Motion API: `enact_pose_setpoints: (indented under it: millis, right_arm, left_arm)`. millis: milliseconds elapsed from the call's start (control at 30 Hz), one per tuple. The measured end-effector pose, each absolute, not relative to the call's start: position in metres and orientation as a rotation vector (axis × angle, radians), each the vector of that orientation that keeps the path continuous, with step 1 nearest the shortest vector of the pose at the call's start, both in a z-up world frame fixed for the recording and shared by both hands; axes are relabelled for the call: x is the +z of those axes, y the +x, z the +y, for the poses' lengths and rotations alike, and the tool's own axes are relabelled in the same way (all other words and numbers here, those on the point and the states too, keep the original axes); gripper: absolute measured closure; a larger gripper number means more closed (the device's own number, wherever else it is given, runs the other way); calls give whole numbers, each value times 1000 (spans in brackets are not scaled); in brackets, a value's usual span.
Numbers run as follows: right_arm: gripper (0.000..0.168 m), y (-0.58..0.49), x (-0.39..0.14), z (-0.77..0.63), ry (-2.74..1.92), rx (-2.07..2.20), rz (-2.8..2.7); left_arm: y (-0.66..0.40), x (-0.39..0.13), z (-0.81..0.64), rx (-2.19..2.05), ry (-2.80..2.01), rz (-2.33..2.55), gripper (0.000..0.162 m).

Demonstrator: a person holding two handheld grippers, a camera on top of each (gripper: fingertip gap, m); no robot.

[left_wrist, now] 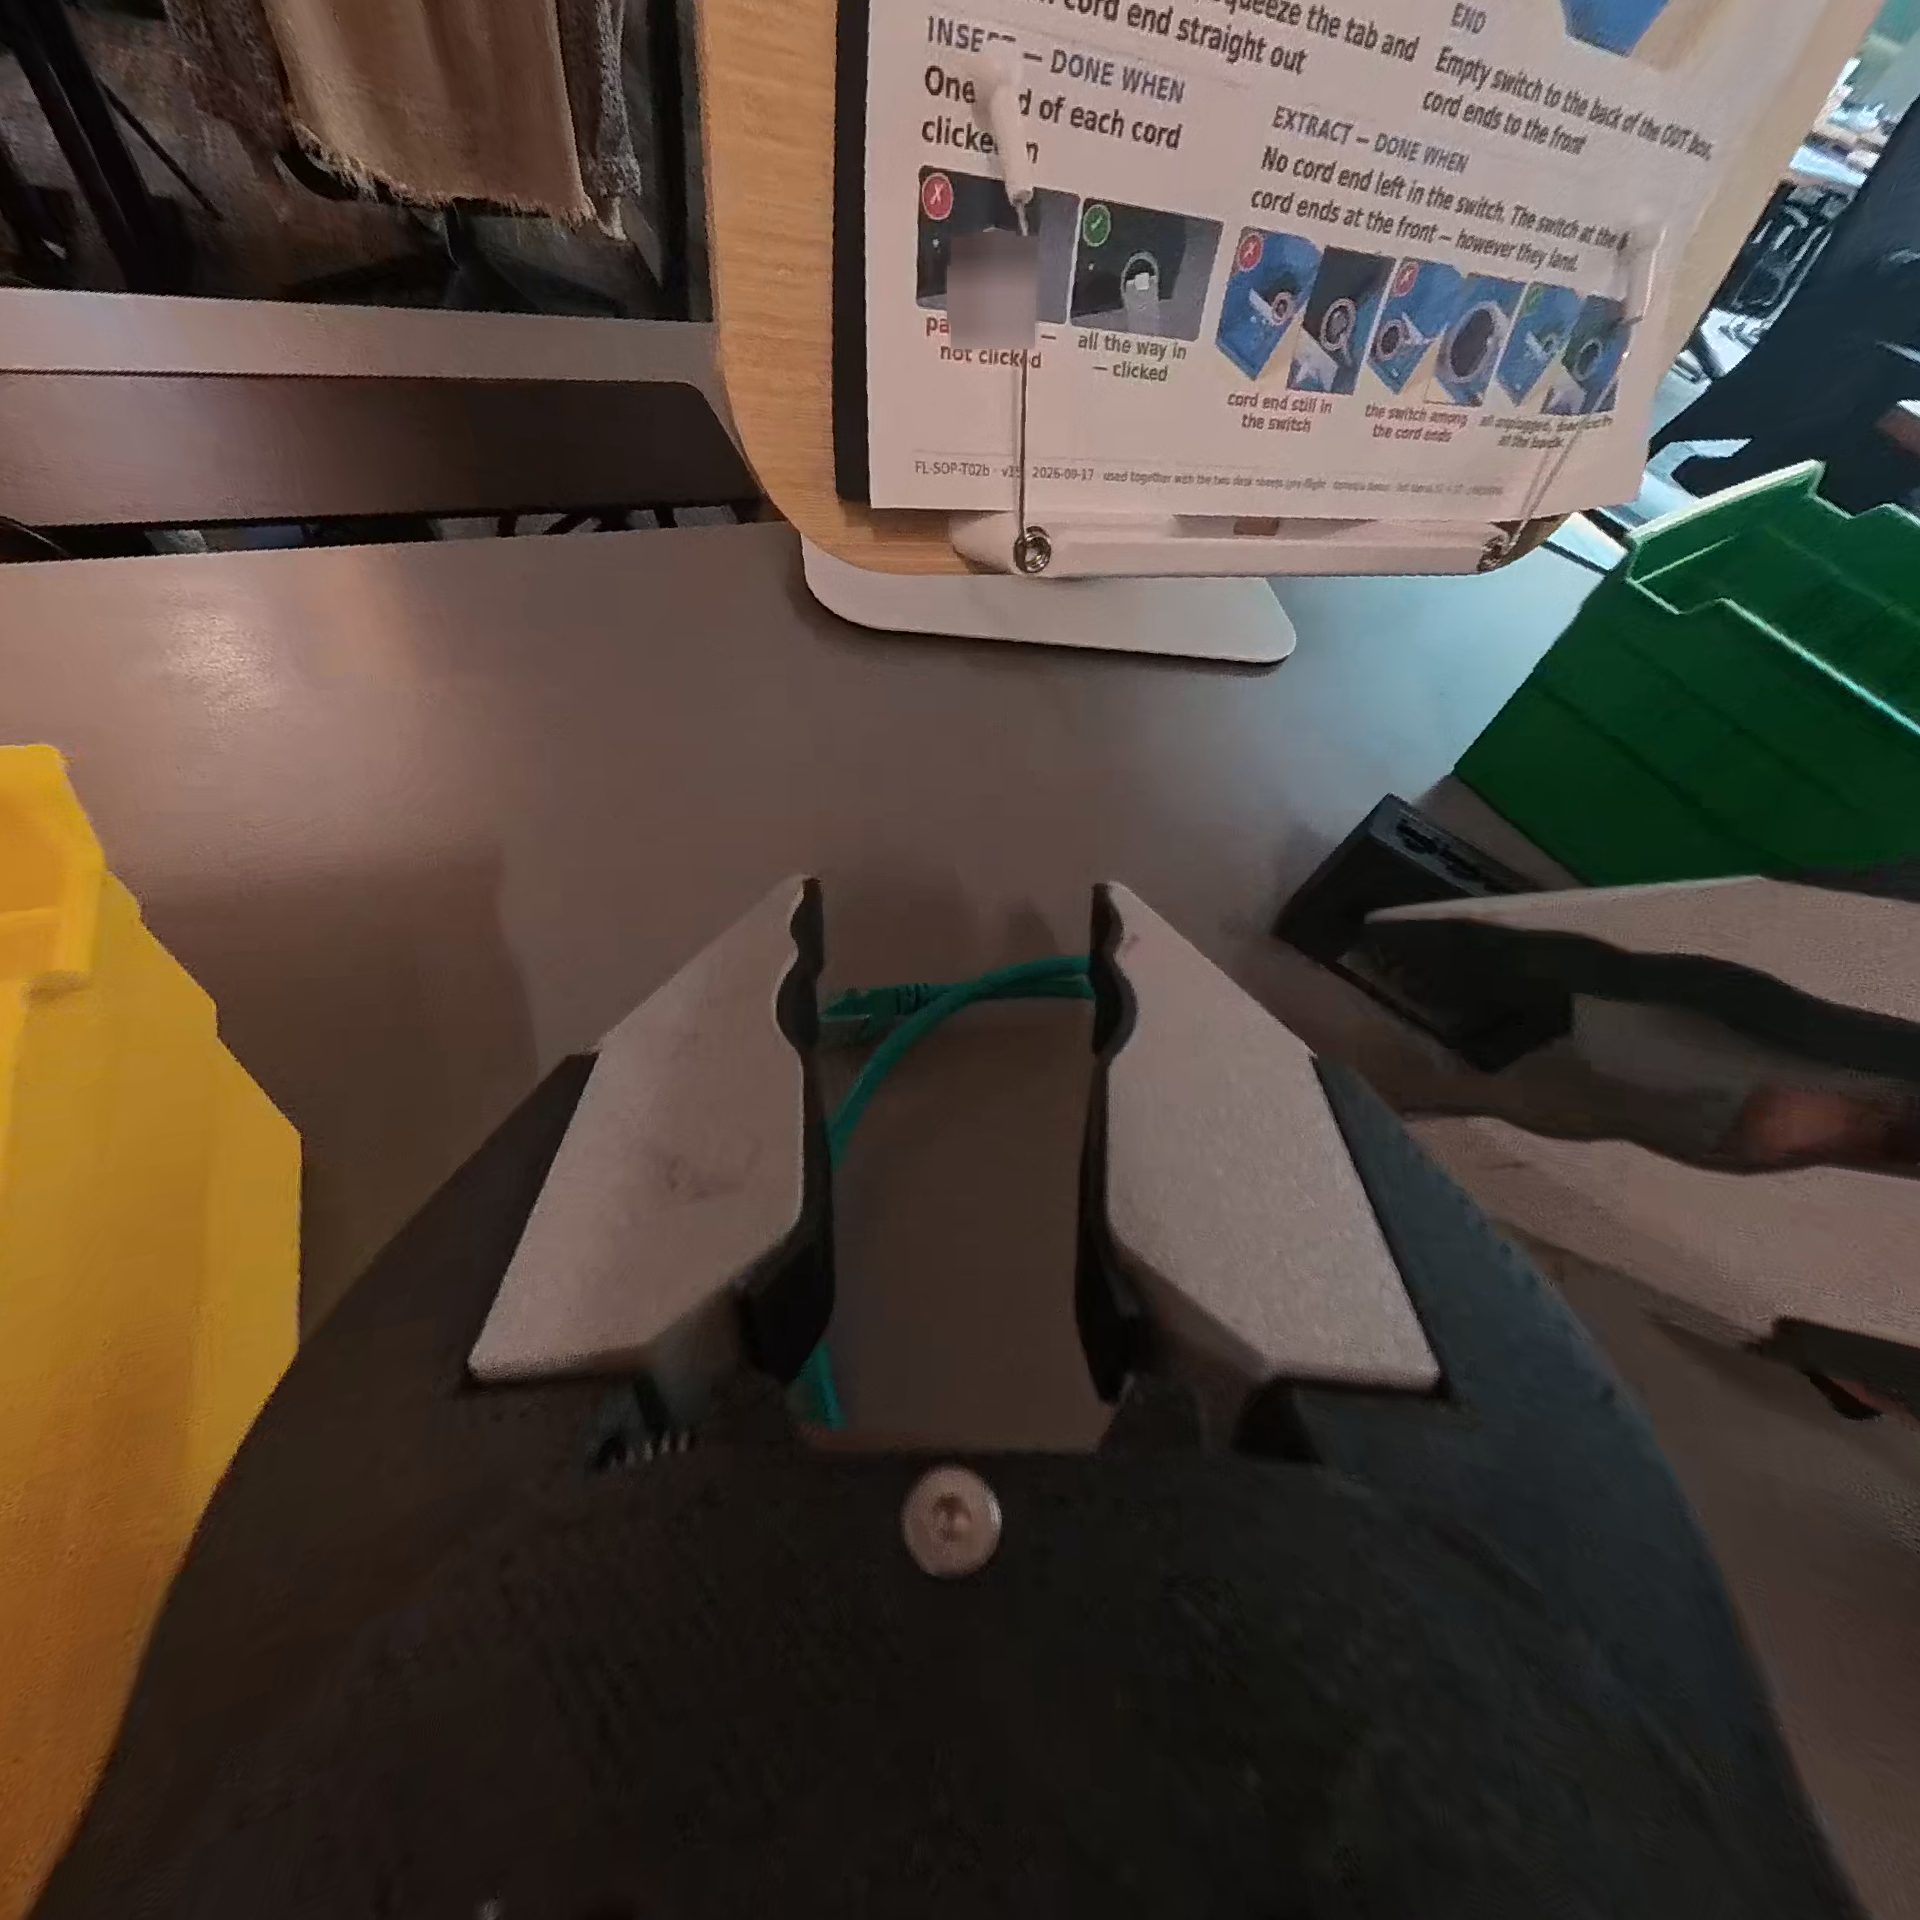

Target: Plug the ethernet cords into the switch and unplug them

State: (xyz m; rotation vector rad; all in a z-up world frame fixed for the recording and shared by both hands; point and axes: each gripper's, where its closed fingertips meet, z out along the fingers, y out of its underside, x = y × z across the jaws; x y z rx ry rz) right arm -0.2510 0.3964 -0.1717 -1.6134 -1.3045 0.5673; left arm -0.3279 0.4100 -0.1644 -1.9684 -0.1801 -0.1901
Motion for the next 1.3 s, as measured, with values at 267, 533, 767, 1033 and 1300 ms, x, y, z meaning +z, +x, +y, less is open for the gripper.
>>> enact_pose_setpoints:
  millis: [267, 533, 767, 1033, 1300]
  right_arm:
    - [135, -251, -221, 425, -1635, 211, -1415]
    - [137, -238, -234, 417, -1782, 316, -1378]
    - [168, -240, -242, 388, -1813, 477, -1504]
    - [157, -240, -237, 390, -1758, 433, -1506]
    - [147, -239, -229, 394, -1765, 474, -1466]
  left_arm:
    - [-339, -179, 411, -109, -2039, -174, 114]
    - [-340, -196, 412, -99, -2105, -176, 114]
    - [-338, -217, 409, -66, -2197, -158, 119]
    - [-351, -202, 408, 127, -2164, -83, 124]
    - [-349, -201, 420, 244, -2299, 208, 115]
